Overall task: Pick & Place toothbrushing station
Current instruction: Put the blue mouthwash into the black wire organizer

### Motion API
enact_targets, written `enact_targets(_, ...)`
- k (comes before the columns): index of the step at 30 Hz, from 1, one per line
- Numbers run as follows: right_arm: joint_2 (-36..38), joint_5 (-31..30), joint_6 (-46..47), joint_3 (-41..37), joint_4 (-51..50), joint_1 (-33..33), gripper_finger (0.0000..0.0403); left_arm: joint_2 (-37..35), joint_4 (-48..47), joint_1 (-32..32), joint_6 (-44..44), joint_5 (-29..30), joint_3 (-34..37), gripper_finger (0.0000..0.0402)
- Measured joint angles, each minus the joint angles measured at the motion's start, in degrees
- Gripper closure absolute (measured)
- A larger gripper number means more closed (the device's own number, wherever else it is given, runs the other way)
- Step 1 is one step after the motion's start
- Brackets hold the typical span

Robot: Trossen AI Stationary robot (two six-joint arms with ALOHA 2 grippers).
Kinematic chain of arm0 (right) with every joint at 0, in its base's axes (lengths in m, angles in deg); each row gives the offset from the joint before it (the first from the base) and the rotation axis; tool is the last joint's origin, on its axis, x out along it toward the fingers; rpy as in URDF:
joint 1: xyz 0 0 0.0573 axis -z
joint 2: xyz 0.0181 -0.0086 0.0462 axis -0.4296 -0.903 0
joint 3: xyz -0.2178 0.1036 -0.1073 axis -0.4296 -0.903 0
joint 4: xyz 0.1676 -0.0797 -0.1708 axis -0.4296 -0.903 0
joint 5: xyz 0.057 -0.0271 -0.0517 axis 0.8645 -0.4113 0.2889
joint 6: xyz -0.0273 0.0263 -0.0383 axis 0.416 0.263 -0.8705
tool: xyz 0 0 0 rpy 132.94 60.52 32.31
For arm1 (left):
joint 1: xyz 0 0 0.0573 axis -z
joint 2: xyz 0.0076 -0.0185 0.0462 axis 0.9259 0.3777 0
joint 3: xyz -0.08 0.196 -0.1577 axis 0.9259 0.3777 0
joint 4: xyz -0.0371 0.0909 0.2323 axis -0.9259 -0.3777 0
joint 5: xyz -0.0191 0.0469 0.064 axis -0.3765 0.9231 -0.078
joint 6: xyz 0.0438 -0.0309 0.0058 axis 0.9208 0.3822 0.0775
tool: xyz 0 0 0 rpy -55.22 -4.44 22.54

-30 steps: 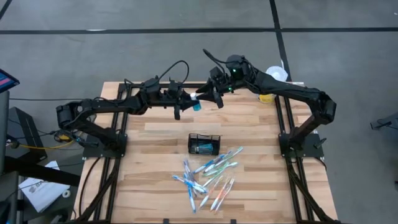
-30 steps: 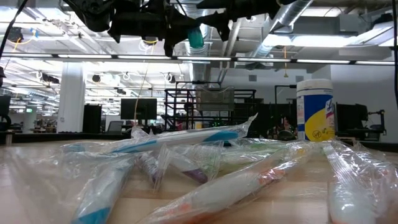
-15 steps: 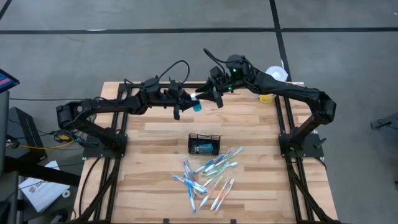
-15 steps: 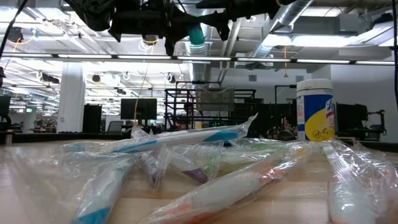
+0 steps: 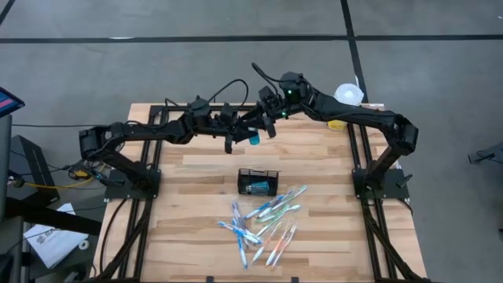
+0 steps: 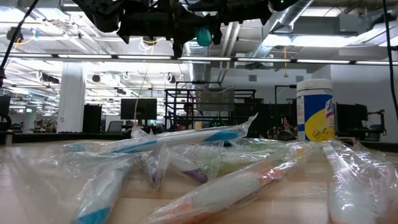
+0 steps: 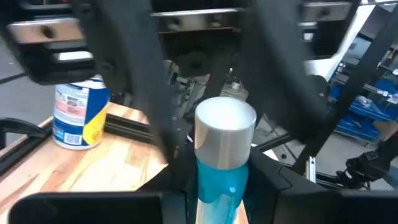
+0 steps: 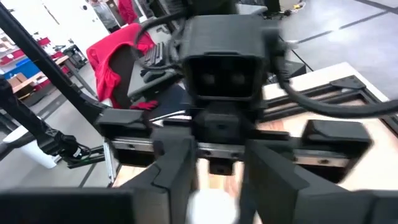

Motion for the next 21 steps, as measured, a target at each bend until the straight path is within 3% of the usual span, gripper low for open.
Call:
enact_targets(4,0.0,1.4,-0.5,0.0,-1.0,0.3,0.0315,0.0,-0.1,-0.6,0.0,-0.1,0.0,0.0324)
enact_targets(8,0.0,3.1,-0.5,0.0,-1.3,1.1,0.0328,0.0,-0.1,-1.7,0.0,-1.6,0.0,0.0324)
enact_targets(21,0.0,8.9,-0.7,0.0,-1.8,3.1,0.0245,-0.1,0.3,-3.7,0.0,-2.3,0.0,0.0324)
